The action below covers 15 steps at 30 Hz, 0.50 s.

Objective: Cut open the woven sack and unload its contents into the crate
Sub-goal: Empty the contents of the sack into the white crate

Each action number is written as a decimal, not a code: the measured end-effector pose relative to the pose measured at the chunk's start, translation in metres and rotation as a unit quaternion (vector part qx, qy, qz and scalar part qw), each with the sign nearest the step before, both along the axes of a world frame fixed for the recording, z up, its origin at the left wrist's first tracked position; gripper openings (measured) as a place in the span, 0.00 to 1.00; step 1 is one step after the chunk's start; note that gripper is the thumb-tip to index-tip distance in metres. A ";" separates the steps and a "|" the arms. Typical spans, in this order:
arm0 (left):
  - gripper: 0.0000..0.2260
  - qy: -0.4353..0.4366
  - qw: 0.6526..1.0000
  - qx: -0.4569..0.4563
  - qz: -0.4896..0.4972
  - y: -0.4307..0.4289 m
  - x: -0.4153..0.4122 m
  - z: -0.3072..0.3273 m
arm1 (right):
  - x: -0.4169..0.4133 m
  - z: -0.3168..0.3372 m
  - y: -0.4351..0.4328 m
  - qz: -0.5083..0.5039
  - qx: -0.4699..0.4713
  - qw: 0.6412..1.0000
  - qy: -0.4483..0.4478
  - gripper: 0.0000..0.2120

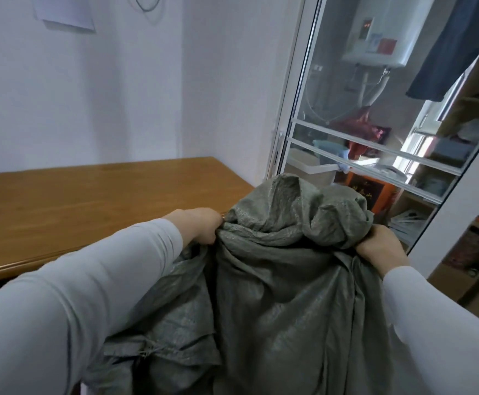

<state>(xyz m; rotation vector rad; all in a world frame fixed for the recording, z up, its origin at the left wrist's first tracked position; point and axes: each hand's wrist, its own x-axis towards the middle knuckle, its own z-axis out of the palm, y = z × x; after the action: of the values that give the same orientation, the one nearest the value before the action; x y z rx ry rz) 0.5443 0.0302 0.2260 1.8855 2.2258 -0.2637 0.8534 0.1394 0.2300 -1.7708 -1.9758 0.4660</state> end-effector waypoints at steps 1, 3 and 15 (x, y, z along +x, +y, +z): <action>0.09 0.007 1.000 -0.007 -0.007 0.011 -0.003 -0.002 | -0.003 -0.001 0.008 -0.002 0.000 1.000 0.005 0.03; 0.08 0.018 0.999 -0.025 -0.024 0.032 -0.008 -0.005 | -0.009 -0.005 0.028 -0.008 -0.003 1.000 0.014 0.03; 0.07 0.021 0.999 -0.030 0.001 0.124 -0.050 -0.065 | -0.060 -0.030 0.133 0.017 -0.008 0.999 0.046 0.09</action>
<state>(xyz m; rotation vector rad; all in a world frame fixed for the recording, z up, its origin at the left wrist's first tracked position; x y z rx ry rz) 0.4940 0.1541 0.1609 1.8642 2.2193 -0.3681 0.7938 0.2727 0.1997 -1.6964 -1.9465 0.5664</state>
